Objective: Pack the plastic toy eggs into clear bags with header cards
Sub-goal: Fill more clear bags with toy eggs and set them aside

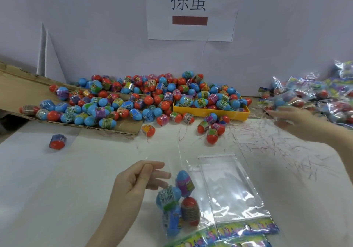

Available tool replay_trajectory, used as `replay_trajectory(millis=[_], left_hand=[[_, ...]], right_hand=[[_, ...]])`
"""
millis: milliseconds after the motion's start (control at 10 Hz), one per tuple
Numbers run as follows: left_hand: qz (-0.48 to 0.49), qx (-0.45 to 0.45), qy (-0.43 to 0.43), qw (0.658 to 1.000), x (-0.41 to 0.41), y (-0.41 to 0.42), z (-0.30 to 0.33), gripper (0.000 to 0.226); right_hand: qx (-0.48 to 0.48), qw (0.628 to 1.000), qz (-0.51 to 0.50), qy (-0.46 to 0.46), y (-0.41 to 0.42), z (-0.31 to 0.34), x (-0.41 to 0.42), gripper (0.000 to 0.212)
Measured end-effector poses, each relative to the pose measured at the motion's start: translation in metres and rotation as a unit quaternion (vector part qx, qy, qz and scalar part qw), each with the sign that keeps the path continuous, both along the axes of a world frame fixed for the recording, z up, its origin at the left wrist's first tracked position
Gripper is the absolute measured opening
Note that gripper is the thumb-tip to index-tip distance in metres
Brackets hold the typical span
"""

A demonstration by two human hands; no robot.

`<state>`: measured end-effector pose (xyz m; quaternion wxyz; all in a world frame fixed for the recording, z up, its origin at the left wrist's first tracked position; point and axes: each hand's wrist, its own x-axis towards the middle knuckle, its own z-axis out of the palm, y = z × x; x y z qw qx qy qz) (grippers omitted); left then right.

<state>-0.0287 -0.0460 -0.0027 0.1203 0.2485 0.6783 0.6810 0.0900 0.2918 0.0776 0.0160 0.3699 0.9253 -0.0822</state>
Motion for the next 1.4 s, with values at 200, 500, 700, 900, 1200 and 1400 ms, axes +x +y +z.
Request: replay_trajectory(millis=[200,500,700,900,1200,1400], left_hand=[[0.008,0.008,-0.019,1.0,-0.001,-0.001,0.001,0.033],[0.019,0.018,-0.038,0.999,-0.005,-0.001,0.0,0.033],[0.017,0.019,-0.047,0.999,-0.006,0.002,-0.001,0.033],[0.017,0.016,-0.055,0.998,-0.007,0.002,-0.002,0.033],[0.009,0.02,-0.051,0.998,-0.008,0.006,0.0,0.032],[0.006,0.016,-0.054,0.998,-0.006,0.007,-0.001,0.033]], right_hand=[[-0.147,0.965,0.068,0.207,-0.011,-0.002,0.008,0.048],[-0.091,0.842,0.112,0.52,-0.039,-0.002,-0.008,0.023],[-0.387,0.859,0.162,0.293,-0.03,0.001,-0.002,0.106],[-0.521,0.808,-0.025,0.273,-0.026,0.001,-0.021,0.096],[-0.572,0.779,0.026,0.257,-0.035,0.002,-0.031,0.075],[-0.346,0.93,-0.025,0.121,-0.045,-0.02,0.002,0.074]])
